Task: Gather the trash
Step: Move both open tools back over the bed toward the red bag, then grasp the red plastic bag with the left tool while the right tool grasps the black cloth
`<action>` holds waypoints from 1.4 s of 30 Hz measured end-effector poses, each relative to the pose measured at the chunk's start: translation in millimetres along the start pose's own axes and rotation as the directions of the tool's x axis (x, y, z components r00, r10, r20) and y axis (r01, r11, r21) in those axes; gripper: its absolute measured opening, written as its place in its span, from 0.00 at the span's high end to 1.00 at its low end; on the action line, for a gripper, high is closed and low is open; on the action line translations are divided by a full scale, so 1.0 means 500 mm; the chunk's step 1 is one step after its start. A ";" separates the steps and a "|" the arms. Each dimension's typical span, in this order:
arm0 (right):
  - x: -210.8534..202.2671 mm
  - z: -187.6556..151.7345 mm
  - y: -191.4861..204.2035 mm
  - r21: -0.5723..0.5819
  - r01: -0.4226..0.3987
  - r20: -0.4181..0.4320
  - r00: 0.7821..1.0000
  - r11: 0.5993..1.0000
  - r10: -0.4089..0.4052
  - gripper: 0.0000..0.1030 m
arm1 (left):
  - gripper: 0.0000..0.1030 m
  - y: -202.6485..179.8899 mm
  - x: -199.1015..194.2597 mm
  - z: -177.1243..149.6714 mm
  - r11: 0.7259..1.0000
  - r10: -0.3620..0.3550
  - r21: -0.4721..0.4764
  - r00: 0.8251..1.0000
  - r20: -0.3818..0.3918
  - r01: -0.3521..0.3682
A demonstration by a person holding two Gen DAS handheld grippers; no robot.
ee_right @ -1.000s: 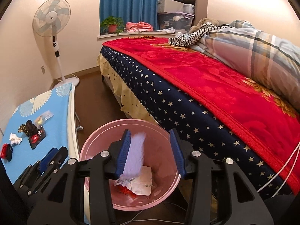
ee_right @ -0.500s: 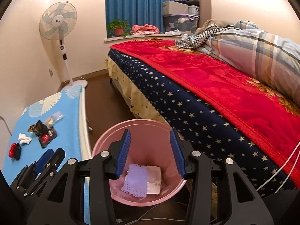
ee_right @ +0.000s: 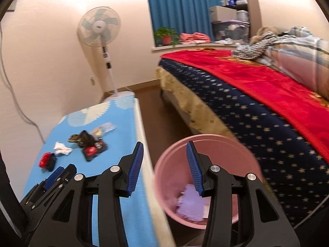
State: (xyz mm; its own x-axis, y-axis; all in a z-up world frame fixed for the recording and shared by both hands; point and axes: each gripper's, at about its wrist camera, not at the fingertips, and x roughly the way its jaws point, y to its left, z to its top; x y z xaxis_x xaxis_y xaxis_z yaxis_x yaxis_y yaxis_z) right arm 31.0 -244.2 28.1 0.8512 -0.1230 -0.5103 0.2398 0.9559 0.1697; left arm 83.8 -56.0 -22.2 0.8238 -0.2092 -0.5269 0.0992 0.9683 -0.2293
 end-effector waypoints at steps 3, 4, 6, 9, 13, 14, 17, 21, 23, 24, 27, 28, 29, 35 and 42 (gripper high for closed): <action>0.024 -0.006 0.020 0.012 -0.054 -0.009 0.999 0.998 0.054 0.57 | 0.69 0.036 0.002 0.000 0.998 0.062 -0.030 0.998 0.016 -0.062; 0.032 -0.007 0.026 0.015 -0.068 -0.013 0.998 0.998 0.068 0.57 | 0.69 0.046 0.003 0.001 0.996 0.082 -0.038 0.996 0.021 -0.081; 0.052 -0.011 0.040 0.022 -0.103 -0.023 0.994 0.994 0.104 0.58 | 0.69 0.065 0.005 0.004 0.992 0.117 -0.053 0.993 0.031 -0.115; 0.085 -0.016 0.067 0.025 -0.158 -0.035 0.987 0.987 0.159 0.59 | 0.69 0.090 0.011 0.008 0.985 0.161 -0.072 0.986 0.041 -0.158; 0.132 -0.024 0.102 0.031 -0.224 -0.058 0.973 0.974 0.225 0.60 | 0.69 0.122 0.021 0.013 0.972 0.222 -0.088 0.974 0.046 -0.217; 0.142 -0.025 0.109 0.032 -0.235 -0.061 0.970 0.972 0.236 0.60 | 0.69 0.129 0.024 0.016 0.969 0.236 -0.091 0.971 0.048 -0.231; 0.174 -0.026 0.135 0.034 -0.268 -0.073 0.960 0.963 0.270 0.60 | 0.69 0.147 0.032 0.023 0.959 0.273 -0.091 0.961 0.054 -0.267; 0.213 -0.018 0.174 0.025 -0.315 -0.082 0.945 0.949 0.316 0.60 | 0.69 0.184 0.041 0.034 0.943 0.324 -0.104 0.944 0.054 -0.318; 0.232 -0.012 0.194 0.013 -0.337 -0.085 0.938 0.941 0.337 0.60 | 0.69 0.213 0.045 0.043 0.928 0.360 -0.123 0.932 0.049 -0.352; 0.241 -0.009 0.203 0.009 -0.345 -0.089 0.934 0.938 0.345 0.60 | 0.69 0.224 0.046 0.046 0.922 0.372 -0.132 0.927 0.048 -0.363; 0.276 -0.003 0.233 0.001 -0.377 -0.113 0.920 0.926 0.374 0.59 | 0.69 0.266 0.054 0.061 0.900 0.413 -0.168 0.910 0.039 -0.402; 0.290 -0.002 0.244 -0.001 -0.385 -0.124 0.916 0.923 0.382 0.59 | 0.69 0.280 0.056 0.065 0.892 0.426 -0.180 0.904 0.037 -0.414; 0.299 -0.002 0.251 -0.001 -0.394 -0.132 0.911 0.919 0.391 0.59 | 0.69 0.292 0.059 0.068 0.886 0.438 -0.188 0.898 0.034 -0.425; 0.365 -0.002 0.300 -0.014 -0.421 -0.184 0.893 0.907 0.412 0.52 | 0.37 0.333 0.092 0.088 0.869 0.458 -0.208 0.889 -0.005 -0.449; 0.432 -0.007 0.335 -0.022 -0.404 -0.229 0.892 0.914 0.389 0.42 | 0.25 0.379 0.131 0.102 0.861 0.425 -0.281 0.903 -0.060 -0.424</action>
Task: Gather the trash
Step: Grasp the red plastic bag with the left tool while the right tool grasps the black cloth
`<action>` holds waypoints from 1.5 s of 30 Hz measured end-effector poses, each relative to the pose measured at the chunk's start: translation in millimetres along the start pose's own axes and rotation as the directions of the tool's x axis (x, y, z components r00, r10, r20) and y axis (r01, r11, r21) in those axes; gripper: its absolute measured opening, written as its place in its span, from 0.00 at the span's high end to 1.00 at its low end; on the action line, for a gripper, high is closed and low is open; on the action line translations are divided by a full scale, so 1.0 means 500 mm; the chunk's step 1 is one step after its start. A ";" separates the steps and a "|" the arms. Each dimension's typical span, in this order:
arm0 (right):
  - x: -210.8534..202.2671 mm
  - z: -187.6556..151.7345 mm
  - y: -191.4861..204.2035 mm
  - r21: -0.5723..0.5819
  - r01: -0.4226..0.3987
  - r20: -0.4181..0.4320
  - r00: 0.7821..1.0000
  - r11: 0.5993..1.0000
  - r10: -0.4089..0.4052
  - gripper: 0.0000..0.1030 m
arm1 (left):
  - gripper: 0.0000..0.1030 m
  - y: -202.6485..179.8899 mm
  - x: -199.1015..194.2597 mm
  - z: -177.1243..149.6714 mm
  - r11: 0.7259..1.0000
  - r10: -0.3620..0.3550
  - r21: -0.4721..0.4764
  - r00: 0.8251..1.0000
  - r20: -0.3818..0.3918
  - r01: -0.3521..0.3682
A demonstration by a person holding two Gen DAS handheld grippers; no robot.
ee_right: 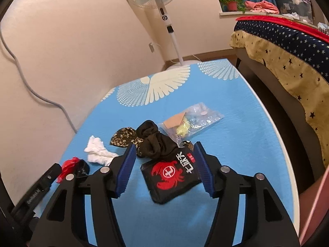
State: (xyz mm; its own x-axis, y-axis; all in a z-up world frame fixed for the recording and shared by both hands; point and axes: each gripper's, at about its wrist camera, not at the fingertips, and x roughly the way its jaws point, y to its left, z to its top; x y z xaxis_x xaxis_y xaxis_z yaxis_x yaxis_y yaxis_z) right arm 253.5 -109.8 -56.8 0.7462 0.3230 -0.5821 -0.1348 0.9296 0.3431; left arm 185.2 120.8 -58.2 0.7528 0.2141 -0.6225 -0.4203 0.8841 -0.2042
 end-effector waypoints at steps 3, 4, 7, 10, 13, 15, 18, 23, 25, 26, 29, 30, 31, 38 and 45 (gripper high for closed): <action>0.025 0.003 0.002 -0.005 0.009 -0.023 1.000 1.000 -0.009 0.42 | 0.25 0.008 0.025 0.004 0.999 0.002 -0.036 0.999 -0.038 -0.003; 0.033 0.004 0.003 -0.006 0.012 -0.030 0.999 1.000 -0.012 0.42 | 0.25 0.011 0.031 0.005 0.999 0.000 -0.046 0.999 -0.050 -0.002; 0.054 0.008 0.003 -0.002 0.017 -0.049 0.999 1.000 -0.017 0.42 | 0.25 0.019 0.049 0.007 0.997 -0.004 -0.073 0.997 -0.073 -0.001; 0.072 0.008 0.000 0.013 0.015 -0.075 0.997 1.000 -0.014 0.42 | 0.27 0.028 0.063 0.004 0.995 -0.021 -0.102 0.995 -0.097 0.011; 0.080 0.006 0.002 0.007 0.020 -0.092 0.996 1.000 -0.019 0.45 | 0.36 0.028 0.072 0.003 0.993 -0.056 -0.113 0.992 -0.113 0.043; 0.084 0.006 0.004 -0.001 0.015 -0.101 0.995 1.000 -0.015 0.57 | 0.37 0.025 0.070 0.002 0.993 -0.067 -0.106 0.992 -0.109 0.056; 0.085 0.004 0.006 -0.006 0.003 -0.108 0.994 1.000 -0.004 0.75 | 0.38 0.014 0.060 0.004 0.994 -0.070 -0.085 0.993 -0.093 0.062; 0.069 0.003 0.013 -0.015 -0.015 -0.099 0.995 1.000 0.013 0.92 | 0.38 -0.006 0.037 0.012 0.999 -0.050 -0.023 0.998 -0.050 0.049; 0.054 0.005 0.018 -0.022 -0.023 -0.090 0.996 0.999 0.021 0.93 | 0.38 -0.014 0.028 0.013 0.999 -0.050 -0.003 0.998 -0.033 0.050; 0.046 0.005 0.021 -0.028 -0.021 -0.083 0.996 0.999 0.019 0.94 | 0.38 -0.019 0.022 0.013 0.999 -0.051 0.005 0.998 -0.025 0.051; 0.015 0.007 0.022 -0.029 -0.011 -0.057 0.998 1.000 0.009 0.94 | 0.39 -0.028 0.004 0.014 0.998 -0.054 0.027 0.999 -0.009 0.054; 0.004 0.007 0.021 -0.024 -0.009 -0.051 0.999 1.000 0.008 0.94 | 0.39 -0.030 -0.004 0.013 0.998 -0.055 0.035 0.999 -0.003 0.055; -0.009 0.008 0.019 -0.020 -0.009 -0.043 0.999 1.000 0.008 0.94 | 0.39 -0.034 -0.012 0.012 0.997 -0.055 0.045 0.998 0.005 0.055; -0.102 0.006 0.017 -0.025 0.010 -0.001 1.000 1.000 -0.010 0.95 | 0.39 -0.047 -0.059 -0.004 0.994 -0.074 0.080 0.997 0.023 0.071; -0.211 -0.005 0.020 -0.054 0.041 0.042 0.998 0.998 -0.039 0.95 | 0.39 -0.075 -0.128 -0.016 0.986 -0.116 0.129 0.992 0.046 0.109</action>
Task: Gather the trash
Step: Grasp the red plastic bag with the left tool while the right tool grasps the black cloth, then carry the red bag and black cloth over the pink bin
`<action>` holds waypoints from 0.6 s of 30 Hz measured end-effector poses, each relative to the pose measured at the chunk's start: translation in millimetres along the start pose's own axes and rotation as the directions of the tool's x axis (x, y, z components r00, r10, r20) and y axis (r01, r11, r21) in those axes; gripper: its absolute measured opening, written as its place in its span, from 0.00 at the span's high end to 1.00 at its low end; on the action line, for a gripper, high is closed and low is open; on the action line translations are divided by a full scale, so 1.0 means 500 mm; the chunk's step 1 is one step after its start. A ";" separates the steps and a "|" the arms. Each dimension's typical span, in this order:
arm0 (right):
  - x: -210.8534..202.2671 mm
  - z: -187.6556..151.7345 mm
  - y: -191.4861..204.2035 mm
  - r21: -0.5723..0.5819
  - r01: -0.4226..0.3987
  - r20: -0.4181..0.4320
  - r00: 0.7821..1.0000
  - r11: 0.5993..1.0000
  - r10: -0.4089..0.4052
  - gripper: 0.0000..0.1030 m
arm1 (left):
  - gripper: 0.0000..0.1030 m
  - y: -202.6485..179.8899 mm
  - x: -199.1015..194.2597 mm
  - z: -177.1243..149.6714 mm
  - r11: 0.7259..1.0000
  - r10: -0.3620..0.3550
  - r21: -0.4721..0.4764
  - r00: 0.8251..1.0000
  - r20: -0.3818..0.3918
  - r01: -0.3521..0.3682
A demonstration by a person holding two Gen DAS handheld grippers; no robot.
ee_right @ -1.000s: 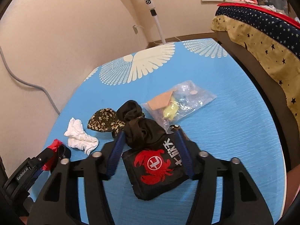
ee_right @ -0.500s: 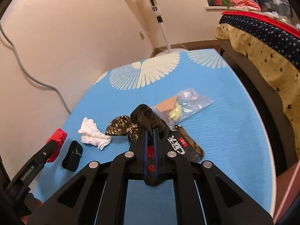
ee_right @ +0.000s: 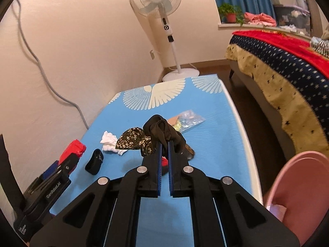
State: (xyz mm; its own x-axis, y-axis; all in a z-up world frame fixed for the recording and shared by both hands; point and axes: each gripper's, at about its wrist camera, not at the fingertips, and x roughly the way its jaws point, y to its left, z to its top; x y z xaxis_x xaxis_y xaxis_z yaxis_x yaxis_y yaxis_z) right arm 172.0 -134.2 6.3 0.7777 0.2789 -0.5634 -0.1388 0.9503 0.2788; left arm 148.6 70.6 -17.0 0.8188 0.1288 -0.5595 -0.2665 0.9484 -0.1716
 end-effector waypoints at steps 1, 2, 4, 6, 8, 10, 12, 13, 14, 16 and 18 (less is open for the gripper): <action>-0.018 -0.001 -0.002 -0.003 0.005 0.007 1.000 1.000 -0.005 0.95 | 0.39 -0.005 -0.013 -0.001 1.000 -0.007 0.007 1.000 0.005 0.007; -0.031 -0.002 -0.003 -0.005 0.011 0.013 1.000 1.000 -0.011 0.95 | 0.39 -0.011 -0.026 -0.003 1.000 -0.015 0.016 1.000 0.009 0.015; -0.063 -0.005 -0.007 -0.008 0.022 0.024 0.999 1.000 -0.022 0.95 | 0.39 -0.021 -0.048 -0.010 0.999 -0.028 0.037 1.000 0.012 0.028; -0.090 -0.007 -0.011 -0.013 0.032 0.035 0.999 0.999 -0.032 0.95 | 0.39 -0.029 -0.071 -0.019 0.998 -0.043 0.053 0.999 0.015 0.042; -0.118 -0.011 -0.014 -0.021 0.046 0.044 0.998 0.999 -0.045 0.95 | 0.39 -0.039 -0.094 -0.025 0.996 -0.062 0.066 0.998 0.017 0.060; -0.148 -0.017 -0.017 -0.037 0.064 0.058 0.996 0.997 -0.062 0.95 | 0.39 -0.046 -0.117 -0.031 0.994 -0.078 0.077 0.997 0.023 0.076; -0.176 -0.023 -0.024 -0.041 0.082 0.066 0.995 0.996 -0.079 0.95 | 0.39 -0.054 -0.139 -0.036 0.991 -0.092 0.095 0.995 0.032 0.089; -0.185 -0.025 -0.027 -0.041 0.089 0.069 0.994 0.995 -0.086 0.95 | 0.39 -0.057 -0.150 -0.038 0.990 -0.096 0.104 0.995 0.035 0.092; -0.195 -0.027 -0.030 -0.043 0.098 0.072 0.993 0.994 -0.095 0.95 | 0.39 -0.059 -0.160 -0.042 0.989 -0.104 0.107 0.994 0.035 0.099; -0.219 -0.034 -0.037 -0.047 0.117 0.079 0.990 0.992 -0.113 0.95 | 0.39 -0.062 -0.175 -0.049 0.987 -0.119 0.114 0.992 0.034 0.114; -0.240 -0.042 -0.041 -0.051 0.132 0.086 0.988 0.990 -0.127 0.95 | 0.39 -0.067 -0.186 -0.057 0.985 -0.123 0.124 0.992 0.033 0.118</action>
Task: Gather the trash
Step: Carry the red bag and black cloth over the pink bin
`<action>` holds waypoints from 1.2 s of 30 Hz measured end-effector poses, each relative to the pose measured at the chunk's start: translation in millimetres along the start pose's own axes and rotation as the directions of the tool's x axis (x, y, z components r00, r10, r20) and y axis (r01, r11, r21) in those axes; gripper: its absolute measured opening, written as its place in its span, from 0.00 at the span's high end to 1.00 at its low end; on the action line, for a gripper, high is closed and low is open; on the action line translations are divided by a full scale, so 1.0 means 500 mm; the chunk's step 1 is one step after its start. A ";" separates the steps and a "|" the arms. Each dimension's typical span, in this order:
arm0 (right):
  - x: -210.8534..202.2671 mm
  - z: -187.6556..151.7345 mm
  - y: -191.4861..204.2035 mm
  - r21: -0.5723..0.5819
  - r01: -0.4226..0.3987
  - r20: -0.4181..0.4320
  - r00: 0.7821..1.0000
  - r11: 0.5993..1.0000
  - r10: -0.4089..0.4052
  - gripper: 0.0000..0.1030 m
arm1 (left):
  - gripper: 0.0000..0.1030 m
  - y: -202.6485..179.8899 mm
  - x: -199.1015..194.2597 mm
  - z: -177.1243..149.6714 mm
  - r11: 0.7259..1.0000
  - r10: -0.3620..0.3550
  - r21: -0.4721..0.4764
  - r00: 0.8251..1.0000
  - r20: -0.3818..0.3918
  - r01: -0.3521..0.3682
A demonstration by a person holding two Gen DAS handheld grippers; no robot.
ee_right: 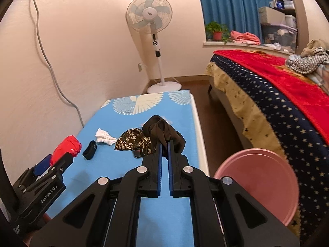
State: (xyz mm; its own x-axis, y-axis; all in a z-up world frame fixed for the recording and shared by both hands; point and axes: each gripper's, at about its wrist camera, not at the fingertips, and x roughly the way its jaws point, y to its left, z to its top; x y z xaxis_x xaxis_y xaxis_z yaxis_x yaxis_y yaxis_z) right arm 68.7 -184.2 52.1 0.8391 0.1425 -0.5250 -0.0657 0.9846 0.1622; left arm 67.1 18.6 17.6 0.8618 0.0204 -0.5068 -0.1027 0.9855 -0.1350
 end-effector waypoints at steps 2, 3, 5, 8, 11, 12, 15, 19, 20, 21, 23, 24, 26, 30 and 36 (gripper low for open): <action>-0.017 -0.005 -0.005 -0.003 0.013 0.003 1.000 1.000 -0.013 0.95 | 0.39 -0.008 -0.010 -0.009 1.000 -0.014 0.007 1.000 -0.002 0.014; -0.025 -0.007 -0.008 -0.004 0.018 0.005 1.000 1.000 -0.018 0.95 | 0.39 -0.013 -0.015 -0.013 1.000 -0.019 0.013 1.000 -0.002 0.019; -0.040 -0.013 -0.011 -0.009 0.028 0.009 1.000 1.000 -0.028 0.95 | 0.39 -0.019 -0.024 -0.020 0.999 -0.028 0.023 1.000 -0.002 0.028; -0.062 -0.020 -0.021 -0.012 0.041 0.013 0.999 0.999 -0.041 0.95 | 0.39 -0.029 -0.034 -0.028 0.998 -0.041 0.038 0.999 -0.004 0.041; -0.077 -0.023 -0.027 -0.006 0.052 0.014 0.999 0.999 -0.052 0.95 | 0.38 -0.038 -0.042 -0.034 0.998 -0.051 0.048 0.999 -0.005 0.052; -0.081 -0.025 -0.028 -0.008 0.056 0.014 0.998 0.998 -0.056 0.95 | 0.39 -0.041 -0.043 -0.035 0.997 -0.056 0.051 0.998 -0.005 0.056; -0.092 -0.030 -0.028 -0.016 0.062 0.014 0.998 0.998 -0.062 0.95 | 0.39 -0.047 -0.048 -0.037 0.996 -0.065 0.058 0.998 -0.004 0.065; -0.105 -0.030 -0.029 -0.022 0.075 0.022 0.997 0.997 -0.075 0.95 | 0.39 -0.049 -0.052 -0.035 0.995 -0.080 0.064 0.997 -0.002 0.080; -0.107 -0.030 -0.030 -0.022 0.078 0.024 0.997 0.997 -0.078 0.95 | 0.39 -0.050 -0.052 -0.035 0.994 -0.084 0.065 0.996 -0.003 0.084; -0.108 -0.030 -0.031 -0.022 0.082 0.026 0.996 0.996 -0.081 0.95 | 0.38 -0.051 -0.051 -0.035 0.994 -0.087 0.066 0.996 -0.003 0.087; -0.110 -0.031 -0.034 -0.020 0.090 0.028 0.996 0.996 -0.089 0.95 | 0.39 -0.052 -0.051 -0.037 0.993 -0.094 0.066 0.996 -0.004 0.094; -0.110 -0.032 -0.033 -0.019 0.094 0.028 0.995 0.995 -0.094 0.95 | 0.39 -0.052 -0.050 -0.037 0.993 -0.098 0.065 0.995 -0.005 0.098; -0.110 -0.033 -0.035 -0.019 0.106 0.027 0.994 0.994 -0.105 0.95 | 0.39 -0.054 -0.048 -0.037 0.993 -0.103 0.065 0.995 -0.006 0.103; -0.109 -0.033 -0.043 -0.007 0.134 0.031 0.991 0.991 -0.133 0.95 | 0.38 -0.062 -0.045 -0.043 0.991 -0.116 0.072 0.993 -0.011 0.116; -0.109 -0.031 -0.072 0.026 0.182 0.042 0.982 0.983 -0.183 0.95 | 0.39 -0.083 -0.033 -0.044 0.987 -0.132 0.087 0.991 -0.018 0.134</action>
State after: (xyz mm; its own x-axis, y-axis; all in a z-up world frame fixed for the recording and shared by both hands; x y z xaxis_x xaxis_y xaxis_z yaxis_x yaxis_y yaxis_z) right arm 16.8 -225.7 62.1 0.8587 -0.0444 -0.5105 0.1021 0.9911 0.0856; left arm 46.4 -26.3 12.9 0.8586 -0.1134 -0.5000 0.0571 0.9903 -0.1266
